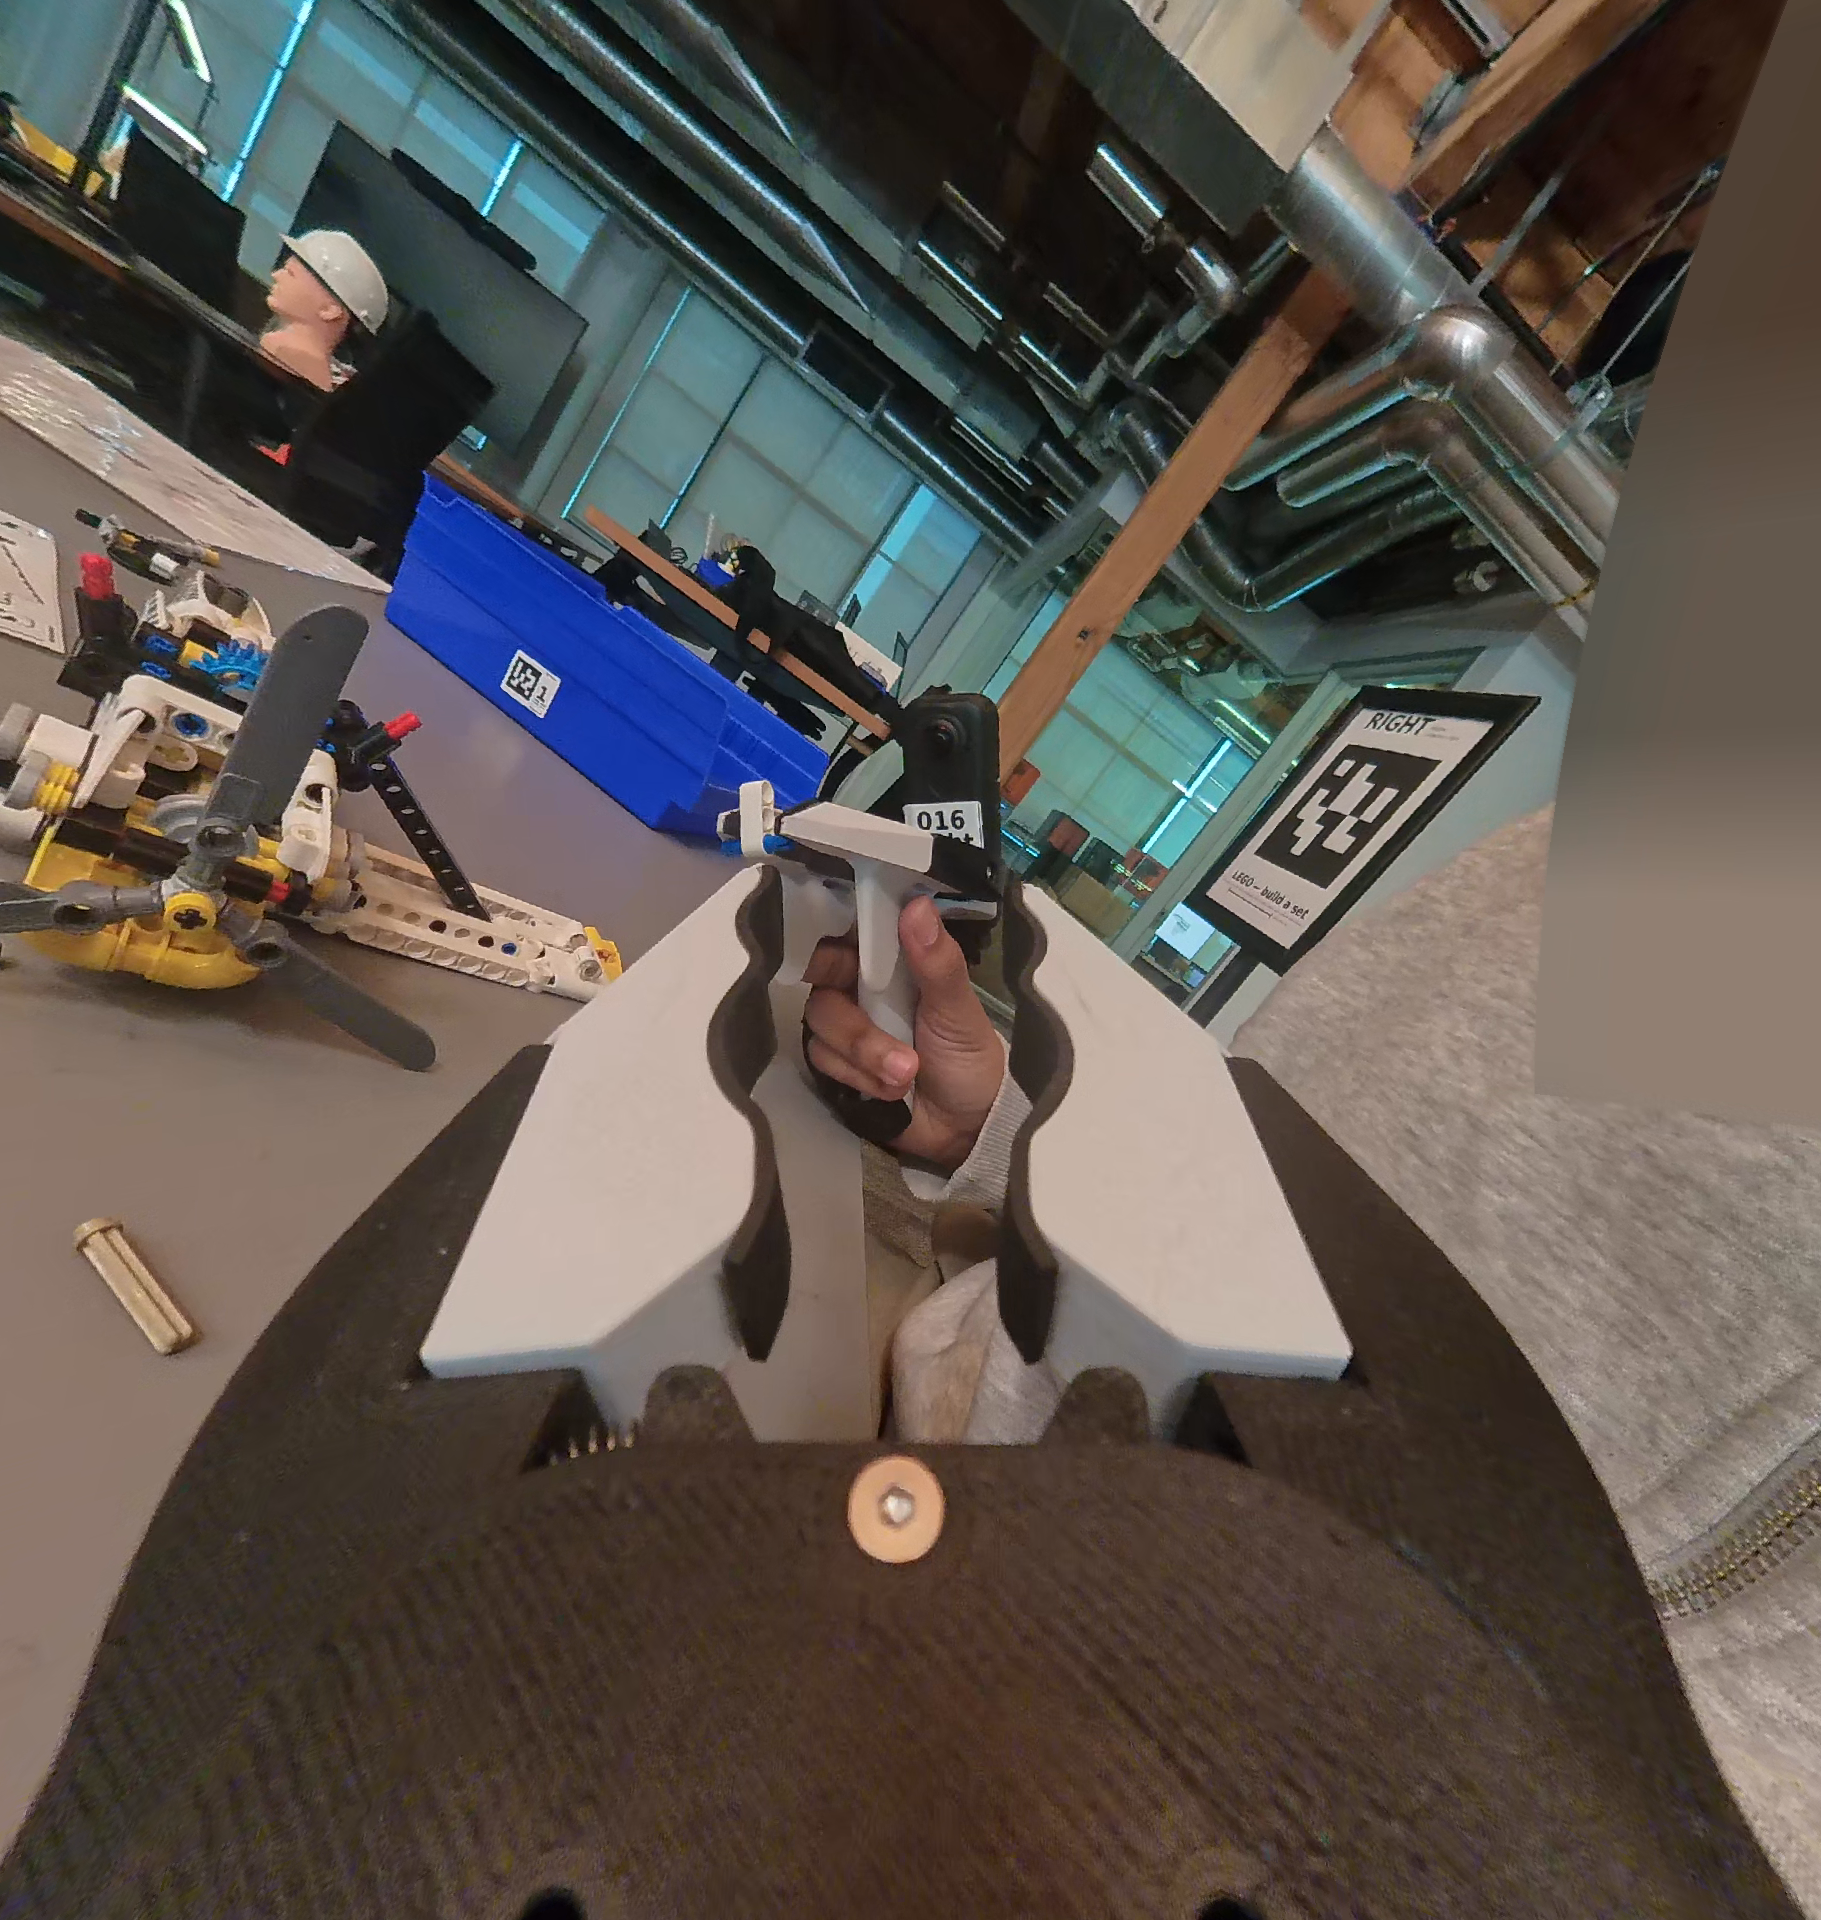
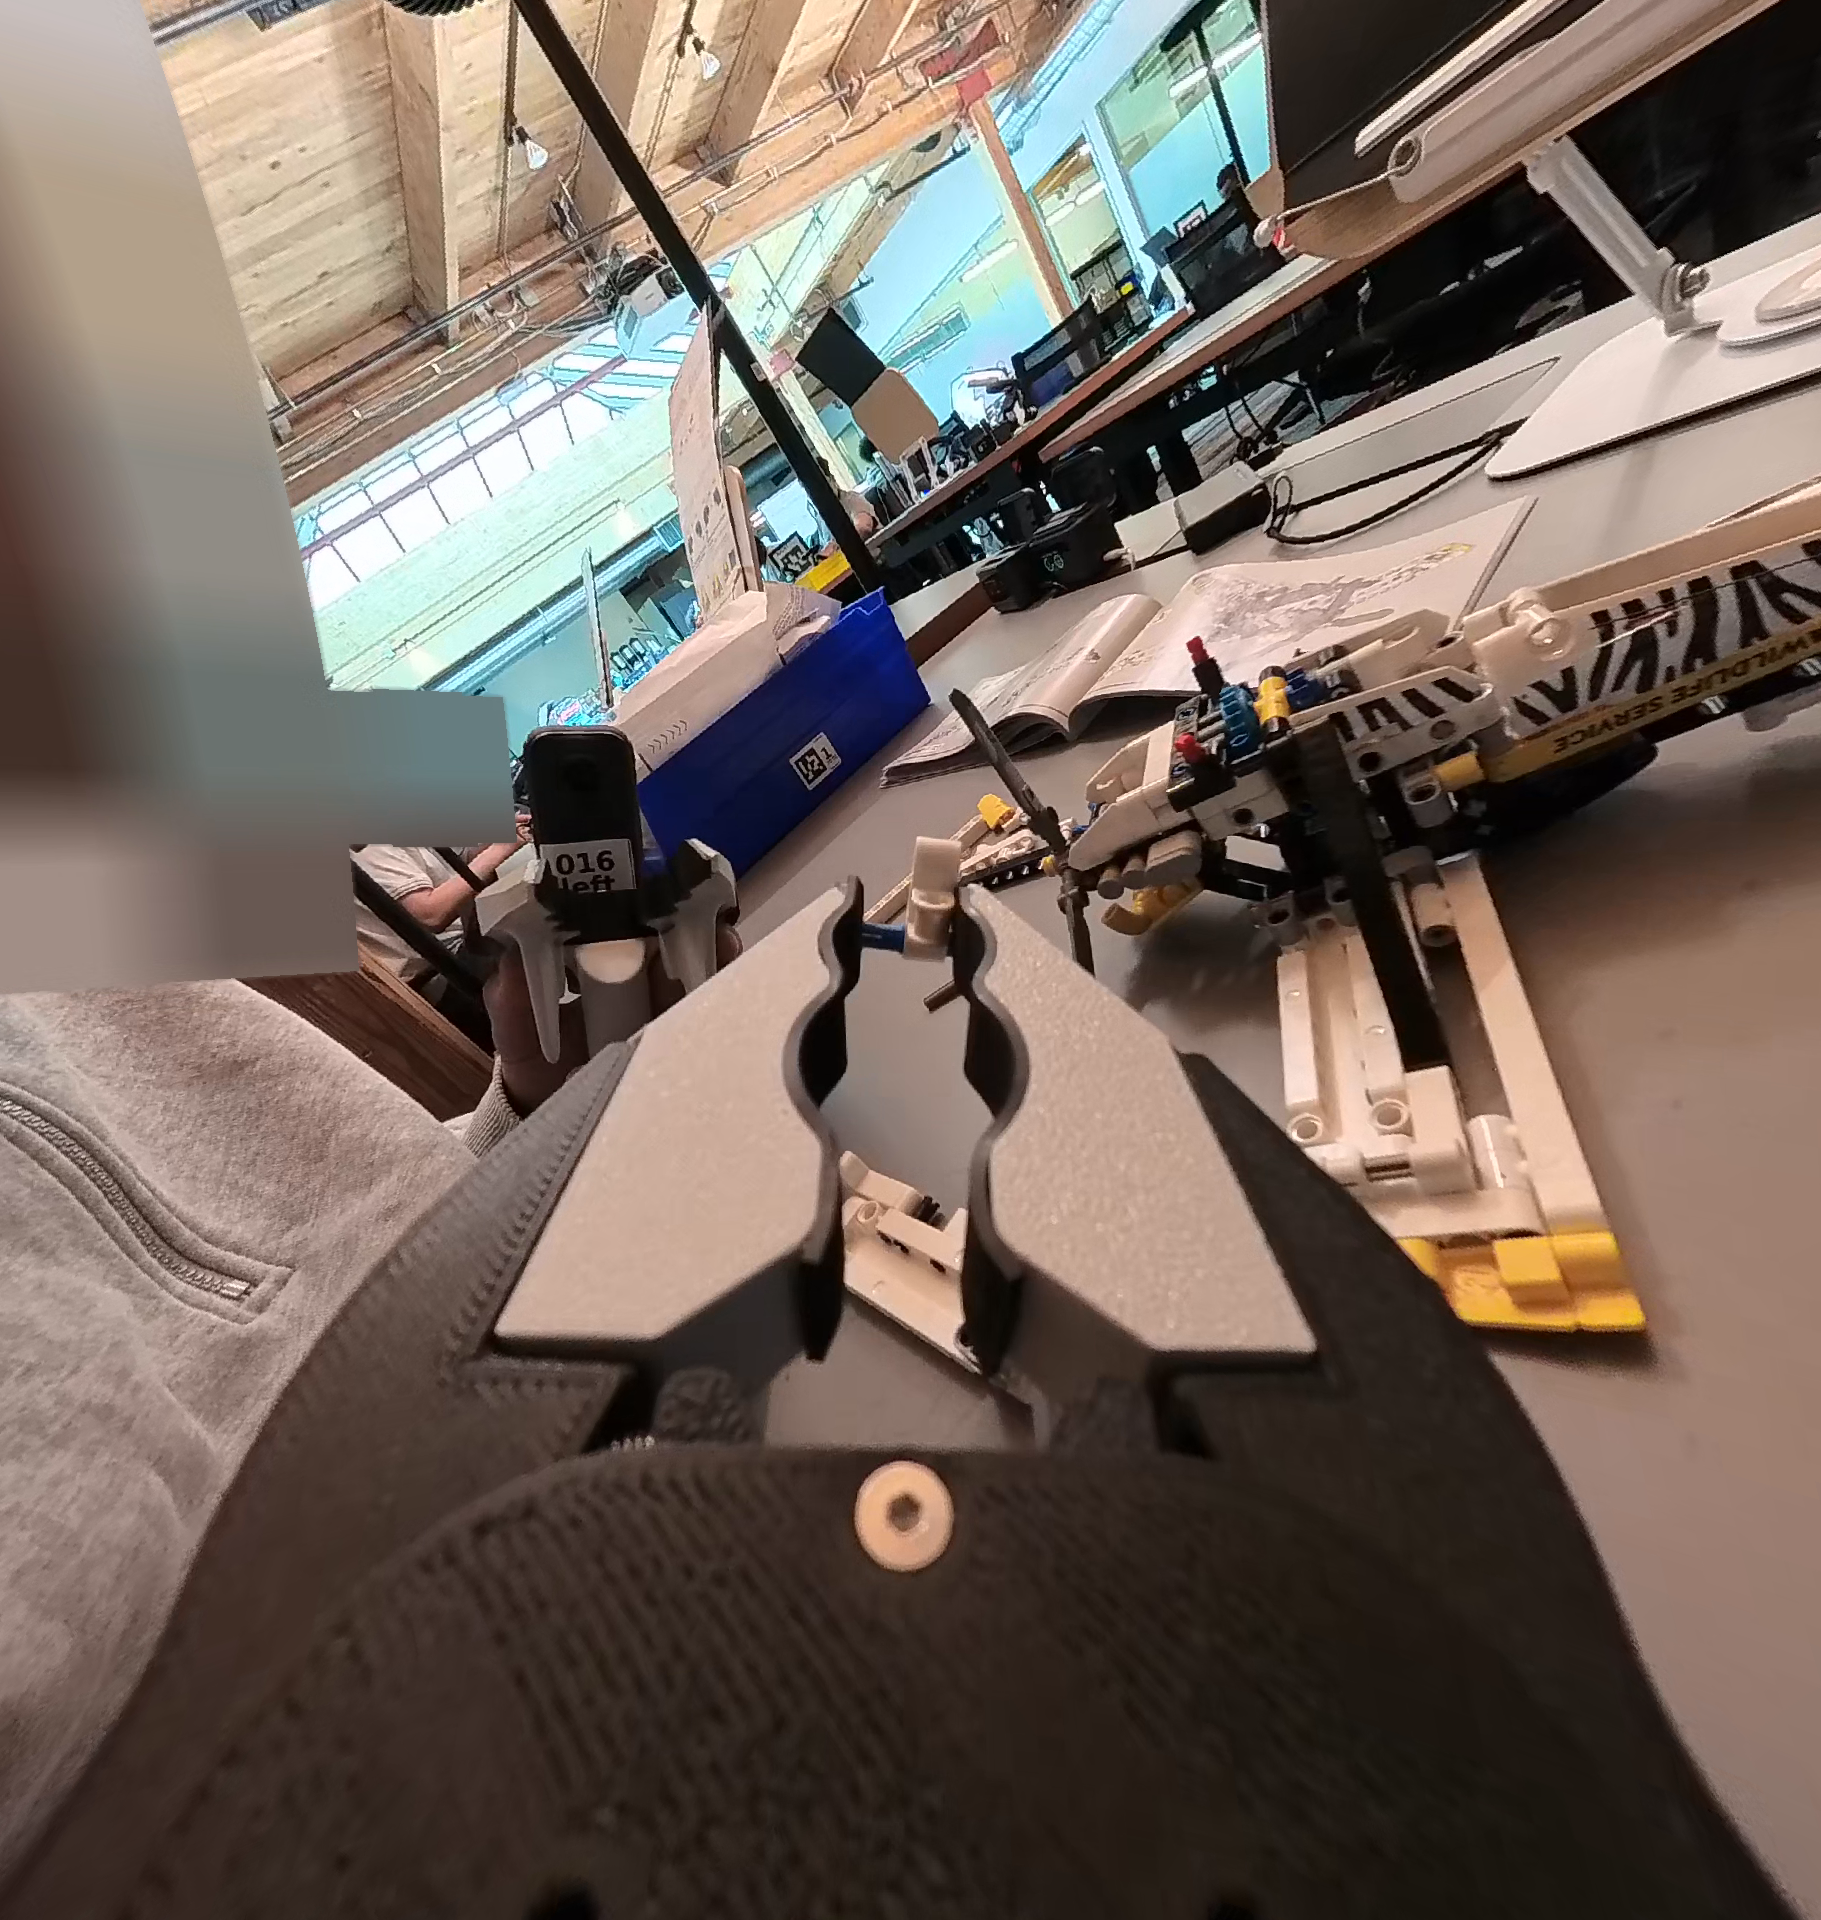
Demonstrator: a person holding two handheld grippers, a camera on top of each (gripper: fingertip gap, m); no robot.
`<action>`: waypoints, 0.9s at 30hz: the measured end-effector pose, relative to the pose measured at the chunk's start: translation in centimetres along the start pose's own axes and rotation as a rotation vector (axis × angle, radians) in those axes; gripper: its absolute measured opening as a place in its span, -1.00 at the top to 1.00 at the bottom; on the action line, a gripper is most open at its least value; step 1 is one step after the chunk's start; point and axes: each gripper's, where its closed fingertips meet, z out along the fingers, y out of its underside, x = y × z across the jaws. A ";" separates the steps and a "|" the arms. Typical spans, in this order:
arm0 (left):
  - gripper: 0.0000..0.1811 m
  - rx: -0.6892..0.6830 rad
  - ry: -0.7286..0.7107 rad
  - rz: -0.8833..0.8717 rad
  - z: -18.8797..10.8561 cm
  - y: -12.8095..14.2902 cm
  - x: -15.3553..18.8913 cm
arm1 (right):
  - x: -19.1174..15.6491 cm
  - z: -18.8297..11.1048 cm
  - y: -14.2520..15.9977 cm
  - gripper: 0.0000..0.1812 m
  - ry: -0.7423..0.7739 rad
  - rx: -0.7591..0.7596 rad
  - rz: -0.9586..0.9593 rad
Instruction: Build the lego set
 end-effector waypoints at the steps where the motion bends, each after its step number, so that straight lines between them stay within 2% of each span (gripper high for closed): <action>1: 0.56 0.000 0.000 0.000 0.0 0.0 0.0 | 0.0 0.0 0.0 0.84 0.000 0.000 -0.001; 27: 0.56 0.016 0.005 -0.014 -0.1 -0.3 0.0 | 0.2 0.0 0.0 0.84 0.014 0.003 0.005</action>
